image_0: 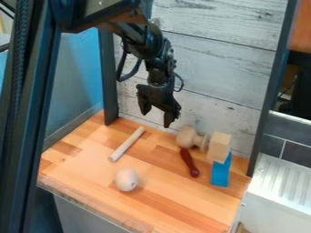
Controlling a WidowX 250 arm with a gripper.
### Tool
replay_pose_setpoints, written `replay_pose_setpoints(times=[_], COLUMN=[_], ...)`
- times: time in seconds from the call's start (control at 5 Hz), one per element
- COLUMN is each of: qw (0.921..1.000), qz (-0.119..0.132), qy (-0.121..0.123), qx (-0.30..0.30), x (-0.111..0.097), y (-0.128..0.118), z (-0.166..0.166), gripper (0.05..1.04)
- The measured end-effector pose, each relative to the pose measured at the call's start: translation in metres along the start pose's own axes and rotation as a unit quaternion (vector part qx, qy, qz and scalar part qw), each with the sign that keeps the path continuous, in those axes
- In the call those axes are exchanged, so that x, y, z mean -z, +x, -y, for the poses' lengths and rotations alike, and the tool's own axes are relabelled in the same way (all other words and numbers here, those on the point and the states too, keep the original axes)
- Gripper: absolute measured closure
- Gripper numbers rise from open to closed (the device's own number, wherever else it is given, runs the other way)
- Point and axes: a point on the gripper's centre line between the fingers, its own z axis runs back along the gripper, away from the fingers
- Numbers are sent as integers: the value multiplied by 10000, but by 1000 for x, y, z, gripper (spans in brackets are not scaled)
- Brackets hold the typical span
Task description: Put the cup straight at the middle
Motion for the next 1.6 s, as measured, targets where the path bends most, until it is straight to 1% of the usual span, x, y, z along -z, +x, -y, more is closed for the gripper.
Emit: replay_pose_setpoints(times=[0.2, 0.4, 0.6, 0.8, 1.0, 1.2, 1.4, 1.6], qw=[9997, 9988, 9987, 9973, 9935, 9857, 9769, 9709], qz=[-215, -68, 22, 134, 183, 361, 463, 444], qy=[-136, -479, -506, -727, -1120, -1642, -2083, -2351], qx=[8, 96, 3, 1, -127, -105, -131, -105], x=[17, 22, 24, 23, 19, 15, 14, 17], y=[-13, -15, -18, -16, -19, -18, -17, -14], z=[8, 8, -1, 4, -4, -5, -4, 0], gripper=[83, 83, 83, 83, 83, 83, 83, 83])
